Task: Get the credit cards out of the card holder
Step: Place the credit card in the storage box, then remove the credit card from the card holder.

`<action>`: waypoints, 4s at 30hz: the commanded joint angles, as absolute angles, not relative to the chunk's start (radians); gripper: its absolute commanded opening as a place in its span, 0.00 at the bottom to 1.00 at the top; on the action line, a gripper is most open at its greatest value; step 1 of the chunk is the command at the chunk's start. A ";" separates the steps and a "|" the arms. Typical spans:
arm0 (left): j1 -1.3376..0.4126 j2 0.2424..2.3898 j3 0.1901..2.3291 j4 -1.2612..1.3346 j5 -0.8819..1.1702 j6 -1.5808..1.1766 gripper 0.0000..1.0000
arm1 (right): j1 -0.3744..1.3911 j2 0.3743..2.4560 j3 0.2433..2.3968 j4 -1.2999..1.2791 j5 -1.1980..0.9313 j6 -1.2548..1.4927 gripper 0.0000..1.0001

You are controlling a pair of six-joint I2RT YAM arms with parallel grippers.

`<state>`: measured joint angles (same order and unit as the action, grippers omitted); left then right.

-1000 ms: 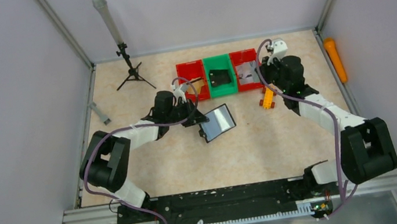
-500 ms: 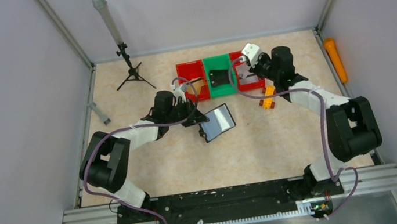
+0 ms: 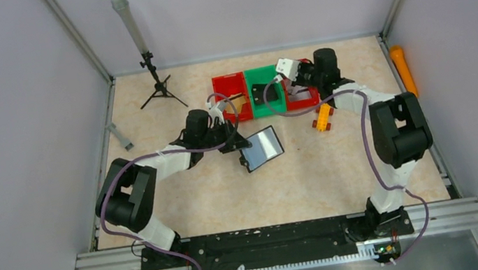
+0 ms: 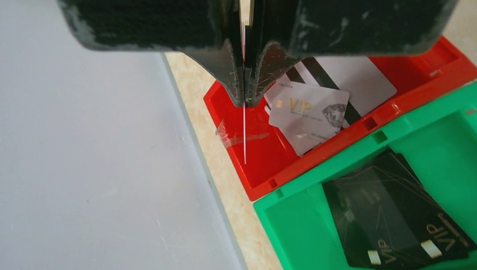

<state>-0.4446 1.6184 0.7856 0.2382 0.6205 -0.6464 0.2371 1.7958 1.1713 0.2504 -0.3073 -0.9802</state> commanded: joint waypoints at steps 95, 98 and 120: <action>-0.441 1.714 0.912 0.149 0.617 -0.583 0.11 | 0.735 1.548 0.626 0.557 -0.135 0.408 0.93; -0.442 1.713 0.911 0.155 0.630 -0.584 0.13 | 0.740 1.532 0.600 0.559 -0.143 0.396 0.90; -0.441 1.707 0.900 0.173 0.640 -0.601 0.22 | 0.746 1.370 0.506 0.609 -0.069 0.313 0.87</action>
